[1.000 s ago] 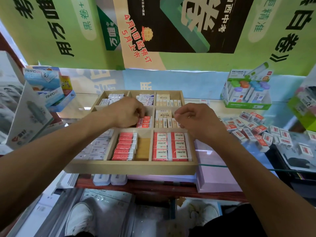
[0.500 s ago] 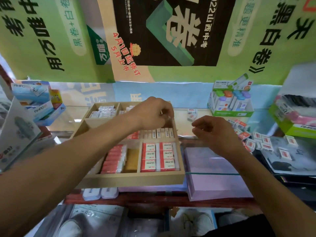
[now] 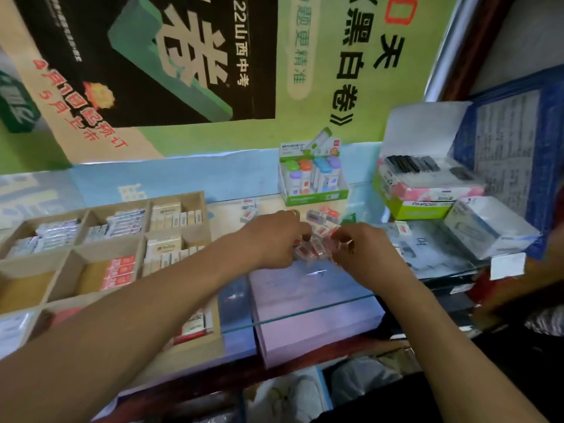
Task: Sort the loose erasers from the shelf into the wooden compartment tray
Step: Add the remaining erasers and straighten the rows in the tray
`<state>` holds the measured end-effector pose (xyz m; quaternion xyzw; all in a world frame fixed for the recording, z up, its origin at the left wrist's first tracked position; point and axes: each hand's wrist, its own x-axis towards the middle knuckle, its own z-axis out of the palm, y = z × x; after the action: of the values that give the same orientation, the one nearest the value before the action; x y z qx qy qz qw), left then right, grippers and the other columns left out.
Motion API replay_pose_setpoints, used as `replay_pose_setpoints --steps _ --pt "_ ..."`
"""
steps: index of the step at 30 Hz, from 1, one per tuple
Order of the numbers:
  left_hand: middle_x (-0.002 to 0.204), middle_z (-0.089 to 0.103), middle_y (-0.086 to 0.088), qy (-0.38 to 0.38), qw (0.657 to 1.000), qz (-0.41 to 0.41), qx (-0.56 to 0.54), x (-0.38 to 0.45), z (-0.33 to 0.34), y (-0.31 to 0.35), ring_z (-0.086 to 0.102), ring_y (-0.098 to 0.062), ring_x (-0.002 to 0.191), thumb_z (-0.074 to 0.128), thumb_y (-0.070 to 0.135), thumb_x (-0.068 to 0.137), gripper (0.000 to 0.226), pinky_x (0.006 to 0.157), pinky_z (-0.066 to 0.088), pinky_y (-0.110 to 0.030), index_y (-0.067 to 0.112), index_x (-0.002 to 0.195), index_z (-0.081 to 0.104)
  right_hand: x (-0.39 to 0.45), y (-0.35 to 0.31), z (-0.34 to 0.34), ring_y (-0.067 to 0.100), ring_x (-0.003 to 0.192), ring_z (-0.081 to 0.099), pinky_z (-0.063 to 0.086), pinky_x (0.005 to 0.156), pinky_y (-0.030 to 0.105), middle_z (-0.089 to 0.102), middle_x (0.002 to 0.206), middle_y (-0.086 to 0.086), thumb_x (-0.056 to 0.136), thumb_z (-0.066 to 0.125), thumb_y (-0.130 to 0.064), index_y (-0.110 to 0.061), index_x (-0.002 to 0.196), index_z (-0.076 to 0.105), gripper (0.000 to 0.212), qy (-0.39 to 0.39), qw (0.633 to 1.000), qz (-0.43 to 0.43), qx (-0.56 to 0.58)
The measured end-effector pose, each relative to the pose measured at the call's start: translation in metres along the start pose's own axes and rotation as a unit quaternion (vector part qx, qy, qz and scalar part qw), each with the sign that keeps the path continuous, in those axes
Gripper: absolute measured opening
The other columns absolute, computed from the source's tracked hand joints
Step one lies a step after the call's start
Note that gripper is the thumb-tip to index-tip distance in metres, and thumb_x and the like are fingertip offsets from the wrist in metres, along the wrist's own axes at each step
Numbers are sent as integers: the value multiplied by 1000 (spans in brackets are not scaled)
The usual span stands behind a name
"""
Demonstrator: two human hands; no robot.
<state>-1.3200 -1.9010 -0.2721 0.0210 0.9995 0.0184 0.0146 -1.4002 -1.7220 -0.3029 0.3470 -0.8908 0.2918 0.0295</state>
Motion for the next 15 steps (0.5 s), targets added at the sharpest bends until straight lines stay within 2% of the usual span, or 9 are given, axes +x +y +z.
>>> replay_pose_setpoints --steps 2,6,9,12,15 --pt "104 47 -4 1 1000 8 8 6 4 3 53 -26 100 63 21 82 38 74 48 -37 23 118 53 1 3 0 23 74 62 52 67 35 63 82 7 84 64 -22 -17 84 69 7 -9 1000 -8 -3" --pt "90 39 6 14 999 -12 -36 11 5 1 53 -21 89 66 26 79 30 72 48 -35 30 105 53 1 7 -2 20 77 62 49 68 30 65 88 6 83 65 -24 -19 92 70 12 -16 1000 5 2" --pt "94 43 5 1 998 -21 -63 8 6 -2 53 -19 89 67 25 79 28 75 47 -35 31 103 53 -1 6 -7 17 78 60 43 66 25 62 94 6 79 71 -31 -22 95 70 18 -39 999 15 -4" --pt "98 46 3 -10 996 -30 -77 5 3 -4 51 -18 92 69 25 78 30 78 45 -33 30 104 55 -4 1 -10 20 89 55 47 77 28 51 104 6 72 79 -36 -23 108 68 40 -86 995 10 -50" --pt "98 47 2 -20 995 -31 -88 1 0 -6 49 -18 94 68 23 78 31 75 40 -30 27 107 57 -4 -4 -8 27 97 57 43 77 27 48 103 6 76 75 -22 -23 109 69 33 -78 994 -5 -74"
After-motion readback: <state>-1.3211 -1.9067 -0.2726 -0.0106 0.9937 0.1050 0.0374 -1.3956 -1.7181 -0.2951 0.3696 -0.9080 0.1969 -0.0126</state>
